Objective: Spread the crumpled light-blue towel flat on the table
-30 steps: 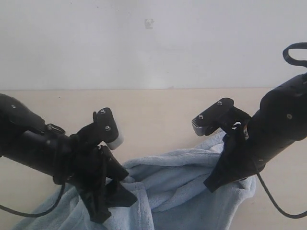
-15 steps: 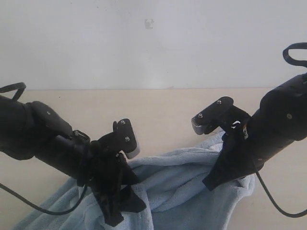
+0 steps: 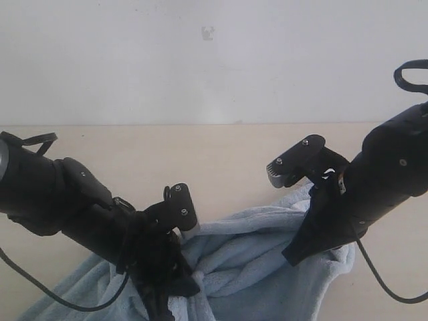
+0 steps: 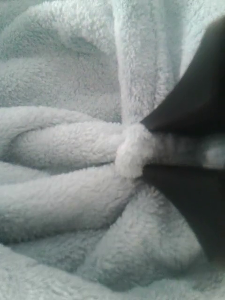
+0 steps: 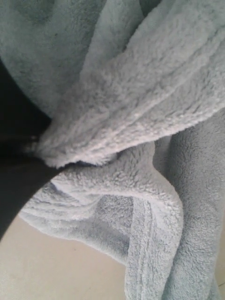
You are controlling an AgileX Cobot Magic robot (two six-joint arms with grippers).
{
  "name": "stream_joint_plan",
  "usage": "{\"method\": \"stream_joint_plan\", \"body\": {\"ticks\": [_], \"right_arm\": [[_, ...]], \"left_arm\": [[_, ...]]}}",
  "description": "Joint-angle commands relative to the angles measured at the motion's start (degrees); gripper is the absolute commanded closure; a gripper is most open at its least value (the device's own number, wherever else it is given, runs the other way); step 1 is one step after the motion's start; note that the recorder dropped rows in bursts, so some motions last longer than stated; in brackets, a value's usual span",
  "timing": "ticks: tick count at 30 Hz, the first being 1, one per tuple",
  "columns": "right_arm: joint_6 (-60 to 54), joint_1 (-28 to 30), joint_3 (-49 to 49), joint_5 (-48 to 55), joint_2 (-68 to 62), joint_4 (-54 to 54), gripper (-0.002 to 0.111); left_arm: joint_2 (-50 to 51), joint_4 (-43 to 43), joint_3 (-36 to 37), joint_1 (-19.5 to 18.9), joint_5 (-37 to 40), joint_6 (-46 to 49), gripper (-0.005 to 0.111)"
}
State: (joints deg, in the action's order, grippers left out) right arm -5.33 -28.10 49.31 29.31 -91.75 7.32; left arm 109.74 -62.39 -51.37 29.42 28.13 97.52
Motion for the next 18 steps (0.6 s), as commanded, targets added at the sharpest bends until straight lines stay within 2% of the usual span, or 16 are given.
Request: {"method": "stream_joint_plan", "body": {"ticks": [1,5,11,14,18], "right_arm": [[-0.1,0.2,0.0,-0.8,0.2,0.3,0.108],[-0.1,0.2,0.0,-0.8,0.2,0.3,0.108],[-0.1,0.2,0.0,-0.8,0.2,0.3,0.108],[-0.1,0.2,0.0,-0.8,0.2,0.3,0.108],[0.8,0.2,0.0,-1.3,0.2,1.4,0.108]], "left_arm": [[-0.2,-0.1,-0.3,0.4,0.1,0.1,0.103],[-2.8,-0.4,-0.3,0.4,0.9,-0.6,0.103],[-14.5,4.3,0.6,0.4,2.7,-10.8,0.103],[-19.3,9.6,3.2,0.4,3.4,-16.5,0.103],[-23.6,9.7,6.8,0.4,3.8,-18.6,0.103]]}}
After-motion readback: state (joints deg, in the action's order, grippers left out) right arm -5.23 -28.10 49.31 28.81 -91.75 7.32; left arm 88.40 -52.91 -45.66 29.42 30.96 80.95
